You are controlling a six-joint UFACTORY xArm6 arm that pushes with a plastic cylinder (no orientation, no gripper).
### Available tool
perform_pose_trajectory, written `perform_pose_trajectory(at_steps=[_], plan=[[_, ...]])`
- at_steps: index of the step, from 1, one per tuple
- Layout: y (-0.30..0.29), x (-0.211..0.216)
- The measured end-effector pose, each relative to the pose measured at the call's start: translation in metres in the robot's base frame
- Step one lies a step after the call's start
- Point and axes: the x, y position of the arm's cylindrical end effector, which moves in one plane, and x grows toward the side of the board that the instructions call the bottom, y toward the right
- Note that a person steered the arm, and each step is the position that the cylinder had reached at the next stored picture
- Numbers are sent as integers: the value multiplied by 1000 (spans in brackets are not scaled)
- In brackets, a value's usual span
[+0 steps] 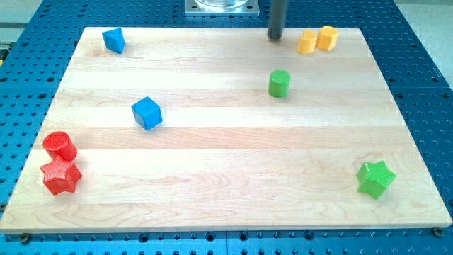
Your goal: Move the green star blue cube parallel to each other
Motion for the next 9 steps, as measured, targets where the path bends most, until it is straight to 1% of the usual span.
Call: perform_pose_trajectory(at_steps=[1, 3, 4, 5, 6, 7, 8, 9], plan=[[-16, 0], [-13, 0], [-19, 11], [-61, 101], [-123, 132], [-224, 147], [-248, 160], [-274, 204]])
